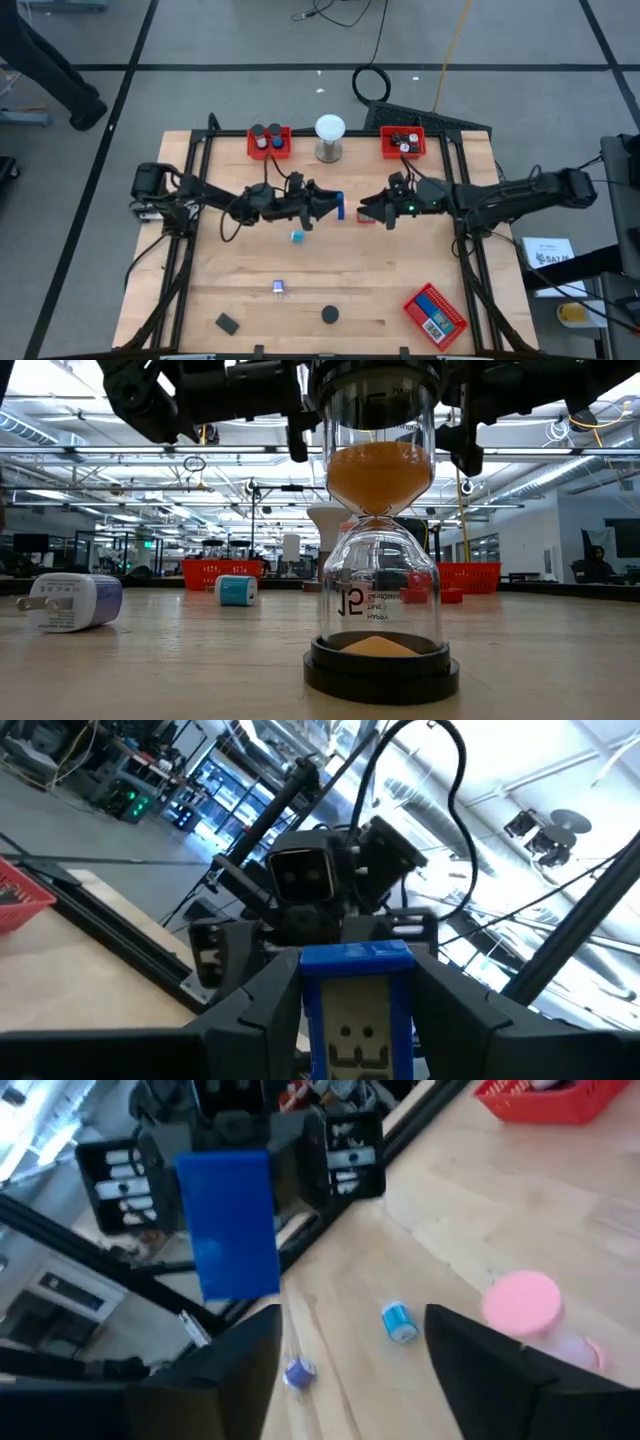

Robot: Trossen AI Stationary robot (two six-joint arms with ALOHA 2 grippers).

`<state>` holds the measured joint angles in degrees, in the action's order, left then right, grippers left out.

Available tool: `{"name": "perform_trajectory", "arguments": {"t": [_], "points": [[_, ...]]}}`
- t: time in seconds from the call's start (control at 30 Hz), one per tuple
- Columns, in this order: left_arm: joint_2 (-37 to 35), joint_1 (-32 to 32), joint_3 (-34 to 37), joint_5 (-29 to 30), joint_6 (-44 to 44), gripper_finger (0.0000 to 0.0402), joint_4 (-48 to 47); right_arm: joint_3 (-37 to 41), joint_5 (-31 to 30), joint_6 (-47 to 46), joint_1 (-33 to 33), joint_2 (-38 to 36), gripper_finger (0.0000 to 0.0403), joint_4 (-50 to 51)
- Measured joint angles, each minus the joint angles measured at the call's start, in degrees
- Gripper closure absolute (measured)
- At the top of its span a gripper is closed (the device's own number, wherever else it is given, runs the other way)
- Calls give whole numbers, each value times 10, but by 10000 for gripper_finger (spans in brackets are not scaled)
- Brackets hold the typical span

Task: Pick & Place Office items
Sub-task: Put the blue digital clock into the bottom right red bin

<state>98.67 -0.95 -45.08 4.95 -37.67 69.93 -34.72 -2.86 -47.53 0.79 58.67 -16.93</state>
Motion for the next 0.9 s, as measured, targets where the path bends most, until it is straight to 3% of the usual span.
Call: {"name": "perform_trajectory", "arguments": {"t": [0.3,0.9], "points": [[0,11,-2,24,-34,243,-24,0,-6,-28,8,37,95,-72],[0,10,-2,31,-35,243,-30,0,-15,-68,8,134,93,-227]]}}
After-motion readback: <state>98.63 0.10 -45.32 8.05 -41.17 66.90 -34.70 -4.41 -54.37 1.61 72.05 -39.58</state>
